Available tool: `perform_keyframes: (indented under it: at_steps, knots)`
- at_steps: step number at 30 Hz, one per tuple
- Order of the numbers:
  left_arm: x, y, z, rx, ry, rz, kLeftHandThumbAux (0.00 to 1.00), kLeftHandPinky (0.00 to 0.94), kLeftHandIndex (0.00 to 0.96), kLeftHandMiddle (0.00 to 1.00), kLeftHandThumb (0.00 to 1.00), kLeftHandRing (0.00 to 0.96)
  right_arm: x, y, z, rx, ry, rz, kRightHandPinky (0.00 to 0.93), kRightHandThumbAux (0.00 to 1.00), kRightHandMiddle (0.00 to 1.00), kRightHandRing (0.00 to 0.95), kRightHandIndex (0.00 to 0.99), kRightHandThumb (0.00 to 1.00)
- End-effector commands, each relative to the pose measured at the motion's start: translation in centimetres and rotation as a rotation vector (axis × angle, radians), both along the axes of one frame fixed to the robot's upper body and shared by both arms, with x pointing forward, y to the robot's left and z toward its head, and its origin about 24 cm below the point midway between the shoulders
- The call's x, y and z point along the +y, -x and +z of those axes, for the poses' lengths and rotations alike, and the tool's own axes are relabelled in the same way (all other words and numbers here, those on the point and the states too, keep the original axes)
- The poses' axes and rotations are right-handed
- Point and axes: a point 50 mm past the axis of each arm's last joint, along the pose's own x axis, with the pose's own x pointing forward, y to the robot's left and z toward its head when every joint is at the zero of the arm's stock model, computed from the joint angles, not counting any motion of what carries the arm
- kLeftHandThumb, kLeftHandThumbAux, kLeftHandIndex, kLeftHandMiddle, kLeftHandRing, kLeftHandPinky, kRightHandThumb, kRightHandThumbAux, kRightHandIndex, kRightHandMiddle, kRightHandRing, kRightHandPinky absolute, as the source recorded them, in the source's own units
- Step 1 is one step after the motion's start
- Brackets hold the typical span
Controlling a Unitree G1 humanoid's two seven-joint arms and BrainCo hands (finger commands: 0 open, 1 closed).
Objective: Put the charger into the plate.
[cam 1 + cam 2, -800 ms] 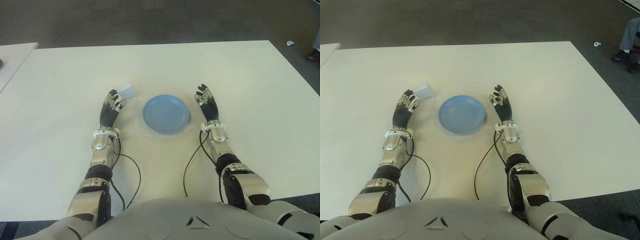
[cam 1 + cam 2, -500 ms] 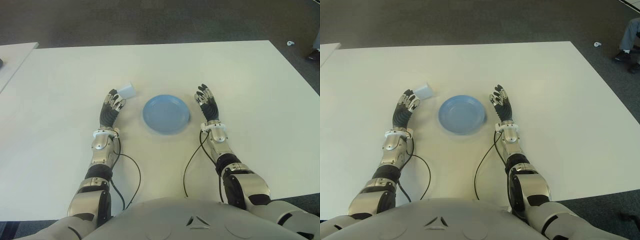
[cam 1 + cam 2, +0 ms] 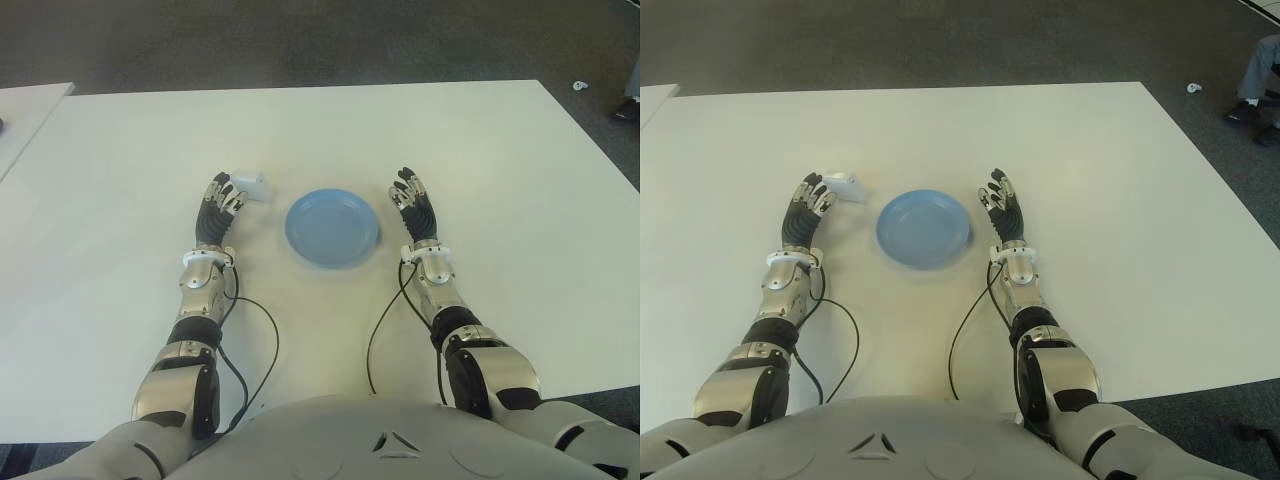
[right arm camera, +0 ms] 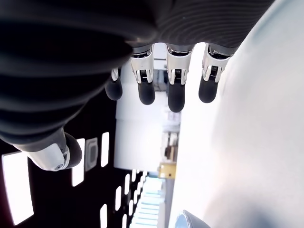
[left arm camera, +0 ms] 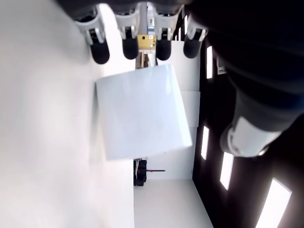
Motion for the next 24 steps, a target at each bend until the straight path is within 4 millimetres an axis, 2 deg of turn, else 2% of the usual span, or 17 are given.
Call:
perform_keyframes:
  at_steps: [1,24]
  knots:
    - [-0.5,1.41,-1.81,0.097,0.004,0.013,0.679,0.05,0.0,0.036,0.075,0.025,-0.15,5.62,-6.48,0.343,-0.011,-0.031,0.128,0.479,0.108,0.112,0.038,0.0]
    - [-1.36,0.92,-1.53,0.085,-0.01,-0.004,0.682,0.05,0.0,0.035,0.11,0.025,-0.14,5.59,-6.5,0.347,-0.013,-0.03,0.134,0.491,0.116,0.121,0.042,0.0]
